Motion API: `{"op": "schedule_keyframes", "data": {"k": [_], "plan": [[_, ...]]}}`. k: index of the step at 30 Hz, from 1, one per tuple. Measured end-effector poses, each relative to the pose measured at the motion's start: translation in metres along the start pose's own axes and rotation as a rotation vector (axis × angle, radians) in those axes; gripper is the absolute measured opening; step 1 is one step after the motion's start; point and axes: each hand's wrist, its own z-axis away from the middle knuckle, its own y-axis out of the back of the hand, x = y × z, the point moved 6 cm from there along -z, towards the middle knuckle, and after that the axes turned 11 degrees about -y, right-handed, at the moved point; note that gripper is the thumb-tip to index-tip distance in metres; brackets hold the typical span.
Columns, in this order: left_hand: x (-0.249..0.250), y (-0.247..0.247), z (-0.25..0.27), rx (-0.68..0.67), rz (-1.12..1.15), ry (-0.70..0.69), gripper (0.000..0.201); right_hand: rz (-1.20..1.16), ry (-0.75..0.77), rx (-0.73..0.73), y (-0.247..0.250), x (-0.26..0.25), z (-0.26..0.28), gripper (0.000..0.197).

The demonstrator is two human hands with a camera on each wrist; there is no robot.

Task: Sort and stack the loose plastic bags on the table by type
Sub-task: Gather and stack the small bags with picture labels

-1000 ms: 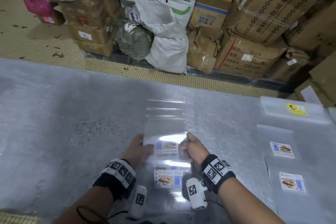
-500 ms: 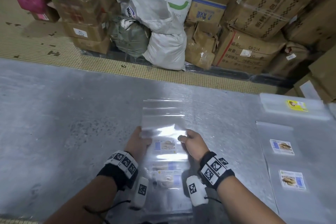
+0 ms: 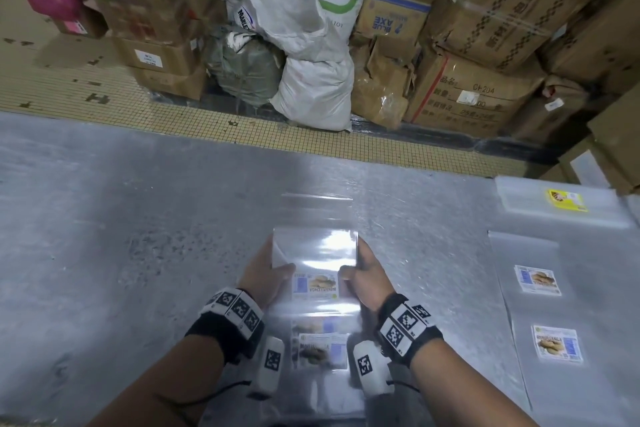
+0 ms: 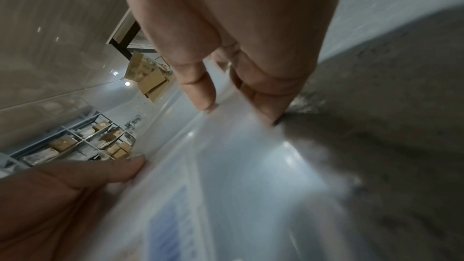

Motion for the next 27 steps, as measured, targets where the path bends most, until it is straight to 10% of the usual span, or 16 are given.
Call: {"op": "schedule_keyframes", "data": {"k": [6,12,20,27], "plan": [[0.026,0.012,-0.010,0.175,0.130,-0.081,0.069,0.031,0.073,-0.003,0.005,-0.024,0.001,0.076],[0.017,0.006,-0.012,0.042,0.173,-0.018,0.043,0.024,0.011,0.032,0.008,-0.014,-0.009,0.060],[-0.022,0.012,0.001,0.413,0.526,0.180,0.027,0.153,-0.128,-0.068,0.003,0.016,-0.006,0.048],[-0.004,-0.011,0.016,0.006,0.888,0.303,0.036,0.108,-0.114,-0.111,0.008,0.007,0.001,0.056]]}}
